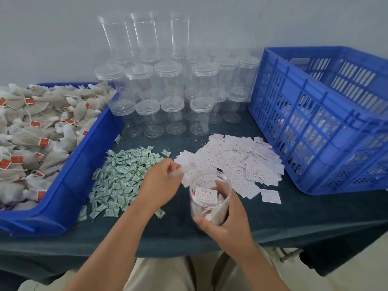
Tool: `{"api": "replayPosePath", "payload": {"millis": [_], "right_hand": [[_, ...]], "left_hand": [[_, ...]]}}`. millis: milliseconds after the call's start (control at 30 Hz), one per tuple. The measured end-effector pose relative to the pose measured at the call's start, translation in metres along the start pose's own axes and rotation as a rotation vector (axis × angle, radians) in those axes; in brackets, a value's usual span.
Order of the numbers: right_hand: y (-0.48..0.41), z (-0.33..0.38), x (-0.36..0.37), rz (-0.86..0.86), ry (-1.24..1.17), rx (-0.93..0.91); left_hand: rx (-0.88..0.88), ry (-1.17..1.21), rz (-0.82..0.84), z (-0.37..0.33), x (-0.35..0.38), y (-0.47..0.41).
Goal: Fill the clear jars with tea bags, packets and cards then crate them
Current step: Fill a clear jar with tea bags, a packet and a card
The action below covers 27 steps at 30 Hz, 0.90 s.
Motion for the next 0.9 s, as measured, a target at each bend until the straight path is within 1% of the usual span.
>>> {"api": "replayPosePath", "payload": {"millis": [100,133,167,200,233,300,367,400,500,567,667,700,800,867,900], "right_hand": [[-0.003,0.002,0.003,0.055,-0.003,0.026],[-0.003,0.003,0.004,0.071,-0.003,0.037],[-0.004,0.004,0.005,0.088,0.008,0.044],[-0.004,0.006,0.006,0.103,0.033,0.044],[-0.004,0.008,0.007,0.114,0.066,0.041],[-0.004,0.013,0.009,0.112,0.123,0.045],[-0.004,0.017,0.012,0.092,0.167,0.04],[-0.004,0.019,0.014,0.086,0.197,0.031],[0.0,0.028,0.018,0.093,0.233,0.018],[0.004,0.034,0.02,0.07,0.276,-0.029],[0.008,0.046,0.022,0.101,0.278,-0.004],[0.008,0.048,0.021,0.108,0.272,0.005],[0.008,0.055,0.017,0.119,0.281,0.066],[0.008,0.06,0.015,0.136,0.337,0.102],[0.008,0.063,0.015,0.142,0.342,0.114]], "left_hand": [[0.037,0.356,0.087,-0.008,-0.018,0.009],[0.078,0.445,0.144,-0.011,-0.024,0.014],[0.138,0.478,0.2,-0.014,-0.03,0.019],[0.217,0.44,0.252,-0.017,-0.038,0.026],[0.296,0.339,0.302,-0.019,-0.044,0.03],[0.433,0.067,0.376,-0.025,-0.051,0.038],[0.521,-0.176,0.362,-0.032,-0.053,0.047],[0.547,-0.238,0.329,-0.035,-0.052,0.052],[0.573,-0.311,0.27,-0.04,-0.05,0.066],[0.522,-0.346,0.222,-0.043,-0.05,0.068],[0.443,-0.31,0.157,-0.052,-0.056,0.066],[0.451,-0.294,0.171,-0.053,-0.058,0.065],[0.545,-0.305,0.291,-0.049,-0.061,0.07],[0.58,-0.296,0.308,-0.046,-0.06,0.075],[0.592,-0.267,0.286,-0.045,-0.06,0.076]]}}
Point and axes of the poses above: each hand's wrist, its own y-axis away from the middle knuckle, its own x-axis out of the palm, z = x × y, the point moved 1 cm from there along -y, towards the middle knuckle, and after that the axes turned 12 degrees about -y, right-handed, at the moved point
